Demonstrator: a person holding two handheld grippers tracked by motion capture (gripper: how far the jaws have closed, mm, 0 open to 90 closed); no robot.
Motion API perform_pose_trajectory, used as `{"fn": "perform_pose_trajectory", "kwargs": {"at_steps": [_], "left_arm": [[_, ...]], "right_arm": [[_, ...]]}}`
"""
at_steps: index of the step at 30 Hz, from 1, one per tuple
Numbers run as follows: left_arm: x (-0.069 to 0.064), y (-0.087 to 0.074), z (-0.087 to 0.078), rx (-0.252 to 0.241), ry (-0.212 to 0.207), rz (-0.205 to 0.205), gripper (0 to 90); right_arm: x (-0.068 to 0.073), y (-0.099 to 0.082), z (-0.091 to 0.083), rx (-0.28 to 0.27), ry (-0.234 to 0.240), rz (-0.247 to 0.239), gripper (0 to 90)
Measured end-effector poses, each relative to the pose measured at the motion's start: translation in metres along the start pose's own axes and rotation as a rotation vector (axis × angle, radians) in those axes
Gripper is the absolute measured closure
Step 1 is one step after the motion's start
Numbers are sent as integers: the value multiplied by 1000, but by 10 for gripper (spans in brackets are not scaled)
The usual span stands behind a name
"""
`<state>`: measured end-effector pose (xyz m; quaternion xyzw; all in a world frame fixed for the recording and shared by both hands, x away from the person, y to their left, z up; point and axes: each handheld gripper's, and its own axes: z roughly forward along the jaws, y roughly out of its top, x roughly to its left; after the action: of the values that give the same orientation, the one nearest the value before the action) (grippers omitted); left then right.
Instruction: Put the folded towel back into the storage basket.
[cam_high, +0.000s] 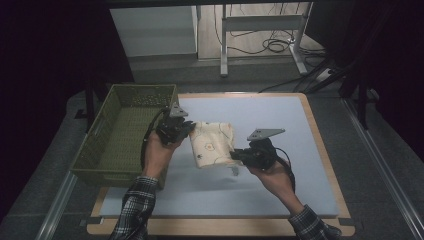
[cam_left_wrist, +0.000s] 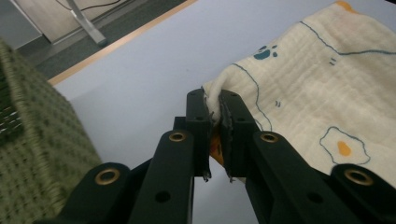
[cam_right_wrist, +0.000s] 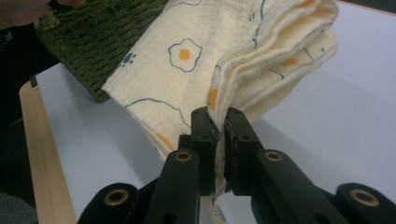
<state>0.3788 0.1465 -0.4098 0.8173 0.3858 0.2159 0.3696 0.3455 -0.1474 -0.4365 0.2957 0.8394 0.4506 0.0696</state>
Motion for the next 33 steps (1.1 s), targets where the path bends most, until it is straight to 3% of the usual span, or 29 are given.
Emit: {"fn": "perform_pose_trajectory", "kwargs": {"at_steps": [14, 26, 33], "left_arm": [[34, -4, -33, -19, 57, -44, 833], [54, -1, -60, -18, 113, -46, 833], [65, -3, -75, -16, 156, -52, 833]], "right_arm": [[18, 35, 29, -12, 51, -6, 835], [28, 57, 42, -43, 82, 2, 833], [40, 72, 55, -56, 98, -18, 833]]}}
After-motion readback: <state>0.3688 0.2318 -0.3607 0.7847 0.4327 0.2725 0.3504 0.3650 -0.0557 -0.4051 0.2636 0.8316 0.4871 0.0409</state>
